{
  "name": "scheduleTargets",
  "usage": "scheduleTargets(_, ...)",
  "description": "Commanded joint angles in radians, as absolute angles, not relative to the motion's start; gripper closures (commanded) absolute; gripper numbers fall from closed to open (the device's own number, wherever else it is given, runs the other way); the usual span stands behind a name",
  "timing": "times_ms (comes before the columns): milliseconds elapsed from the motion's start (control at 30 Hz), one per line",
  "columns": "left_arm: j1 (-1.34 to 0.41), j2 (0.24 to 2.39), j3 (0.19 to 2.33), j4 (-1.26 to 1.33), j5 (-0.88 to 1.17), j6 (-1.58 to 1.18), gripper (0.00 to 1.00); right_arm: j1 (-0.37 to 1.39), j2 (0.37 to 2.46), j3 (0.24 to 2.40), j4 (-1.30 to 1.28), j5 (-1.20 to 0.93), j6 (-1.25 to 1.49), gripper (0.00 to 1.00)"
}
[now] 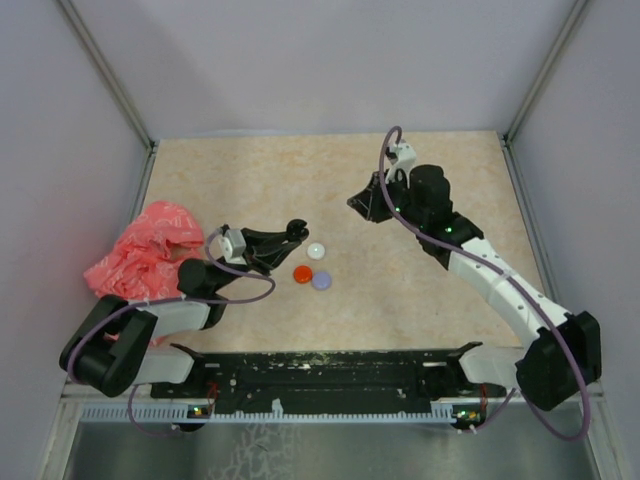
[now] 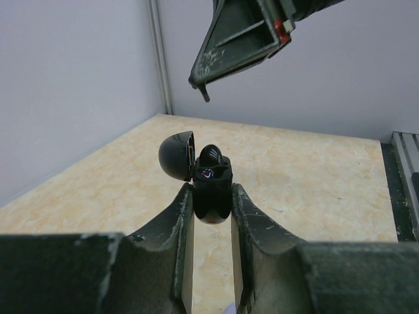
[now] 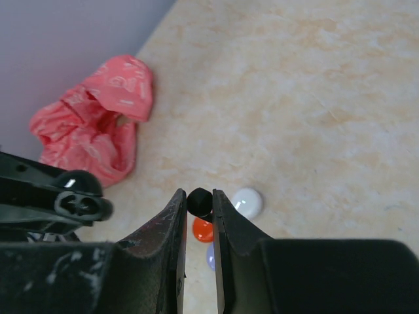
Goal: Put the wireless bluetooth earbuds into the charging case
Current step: Place the earbud in the charging case.
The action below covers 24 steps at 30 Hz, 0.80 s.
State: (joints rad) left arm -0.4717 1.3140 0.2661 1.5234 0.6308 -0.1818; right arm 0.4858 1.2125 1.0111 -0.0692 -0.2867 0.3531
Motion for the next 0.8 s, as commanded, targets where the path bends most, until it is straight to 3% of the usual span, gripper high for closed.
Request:
scheduleTargets(0, -0.474, 1.307, 0.295, 1.727, 0.649, -0.171, 1.0, 0.533, 1.136, 0.993, 0.11, -0.399, 0.446, 0.91)
scheduleTargets(367, -0.473, 1.306, 0.35, 1.772, 0.707, -0.152, 1.0, 0.658, 1.047, 0.91, 0.389, -0.492, 0.526, 0.93)
scheduleTargets(767, -0.474, 1.275, 0.372, 1.79, 0.748, -0.212, 1.0, 0.794, 1.135, 0.901, 0.512, -0.465, 0.523, 0.94)
